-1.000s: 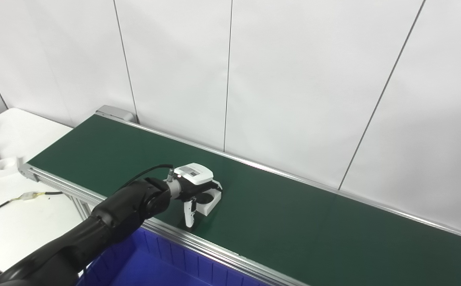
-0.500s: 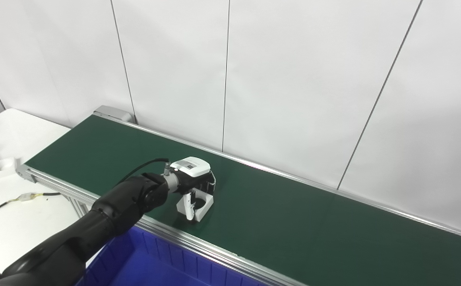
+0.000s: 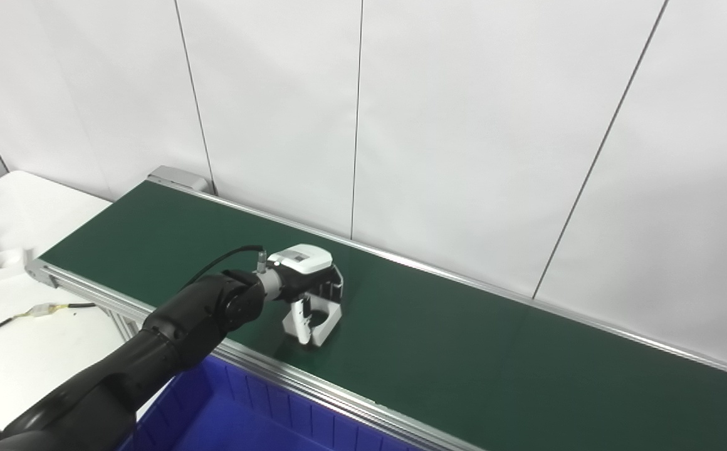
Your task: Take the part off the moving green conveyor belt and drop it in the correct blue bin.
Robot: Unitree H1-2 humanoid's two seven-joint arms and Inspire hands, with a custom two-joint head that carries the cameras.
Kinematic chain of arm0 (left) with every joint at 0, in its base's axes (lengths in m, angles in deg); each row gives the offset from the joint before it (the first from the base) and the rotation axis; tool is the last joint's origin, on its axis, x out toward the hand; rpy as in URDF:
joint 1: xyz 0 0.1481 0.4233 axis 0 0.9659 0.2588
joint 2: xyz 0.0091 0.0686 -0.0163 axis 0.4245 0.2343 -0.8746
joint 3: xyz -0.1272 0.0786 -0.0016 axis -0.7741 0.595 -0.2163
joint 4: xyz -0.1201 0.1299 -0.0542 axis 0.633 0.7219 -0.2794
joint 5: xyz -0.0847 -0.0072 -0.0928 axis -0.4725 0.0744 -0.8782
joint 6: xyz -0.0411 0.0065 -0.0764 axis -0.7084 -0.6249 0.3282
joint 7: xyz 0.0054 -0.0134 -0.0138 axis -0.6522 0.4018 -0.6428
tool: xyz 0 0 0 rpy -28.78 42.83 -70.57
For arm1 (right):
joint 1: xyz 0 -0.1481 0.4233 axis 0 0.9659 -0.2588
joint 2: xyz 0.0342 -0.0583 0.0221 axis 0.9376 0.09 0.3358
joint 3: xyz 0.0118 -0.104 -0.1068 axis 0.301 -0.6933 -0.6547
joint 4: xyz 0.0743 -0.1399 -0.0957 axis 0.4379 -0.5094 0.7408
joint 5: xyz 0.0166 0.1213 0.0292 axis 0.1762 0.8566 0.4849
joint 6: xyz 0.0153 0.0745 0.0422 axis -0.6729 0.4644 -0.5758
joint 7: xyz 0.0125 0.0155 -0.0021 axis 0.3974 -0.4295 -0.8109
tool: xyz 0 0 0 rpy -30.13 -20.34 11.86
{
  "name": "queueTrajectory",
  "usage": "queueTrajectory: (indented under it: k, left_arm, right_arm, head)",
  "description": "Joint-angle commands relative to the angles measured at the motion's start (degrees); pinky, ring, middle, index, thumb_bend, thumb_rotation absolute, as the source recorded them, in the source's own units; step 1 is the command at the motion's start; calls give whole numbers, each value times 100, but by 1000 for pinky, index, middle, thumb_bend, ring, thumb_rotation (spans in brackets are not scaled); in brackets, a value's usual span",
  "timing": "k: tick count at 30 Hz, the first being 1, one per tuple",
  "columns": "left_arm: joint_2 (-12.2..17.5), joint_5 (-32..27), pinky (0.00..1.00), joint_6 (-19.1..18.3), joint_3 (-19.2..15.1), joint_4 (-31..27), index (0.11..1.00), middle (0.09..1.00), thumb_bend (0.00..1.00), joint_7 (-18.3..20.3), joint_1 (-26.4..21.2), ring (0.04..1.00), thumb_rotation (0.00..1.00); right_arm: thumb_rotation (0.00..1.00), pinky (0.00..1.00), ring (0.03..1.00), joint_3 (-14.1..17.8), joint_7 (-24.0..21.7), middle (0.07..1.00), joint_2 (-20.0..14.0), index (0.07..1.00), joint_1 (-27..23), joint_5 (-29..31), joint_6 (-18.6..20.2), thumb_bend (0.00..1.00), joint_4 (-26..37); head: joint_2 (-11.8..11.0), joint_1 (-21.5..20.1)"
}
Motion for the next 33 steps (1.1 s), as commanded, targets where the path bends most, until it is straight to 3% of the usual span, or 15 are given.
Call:
queueTrajectory:
  k: [1, 6, 12, 16, 21, 33]
  left_arm:
    - [181, -94, 548, 43, -118, -377, 511, 487, 501, 1, -104, 448, 0]
    - [219, -114, 502, -14, -207, -949, 518, 490, 500, 66, 43, 434, 0]
    - [242, -227, 516, -226, -435, -1783, 514, 493, 500, 331, 237, 436, 0]
    - [231, -462, 422, -261, -657, -2214, 513, 502, 499, 484, 339, 422, 0]
    - [178, -897, 376, -281, -990, -2704, 522, 513, 481, 580, 485, 424, 0]
    - [142, -1712, 414, -369, -1417, -3900, 507, 497, 479, 823, 936, 449, 0]
  right_arm:
    - [637, 639, 750, 2, 37, 812, 30, 888, -25, -5, -325, 539, 165]
    - [632, 634, 747, -22, 64, 812, 14, 888, -53, -10, -327, 531, 135]
    - [609, 631, 741, -44, 89, 808, 13, 881, -76, 1, -328, 522, 110]
    - [600, 638, 746, -50, 84, 810, 6, 883, -72, -3, -328, 520, 109]
    - [595, 636, 744, -51, 97, 809, 18, 881, -64, -32, -326, 528, 120]
    - [574, 620, 733, -27, 64, 800, -9, 877, -32, 66, -328, 535, 164]
  head:
    - [7, 1]
    - [23, -77]
    - [32, -134]
    - [28, -147]
    - [64, -242]
    - [196, -515]
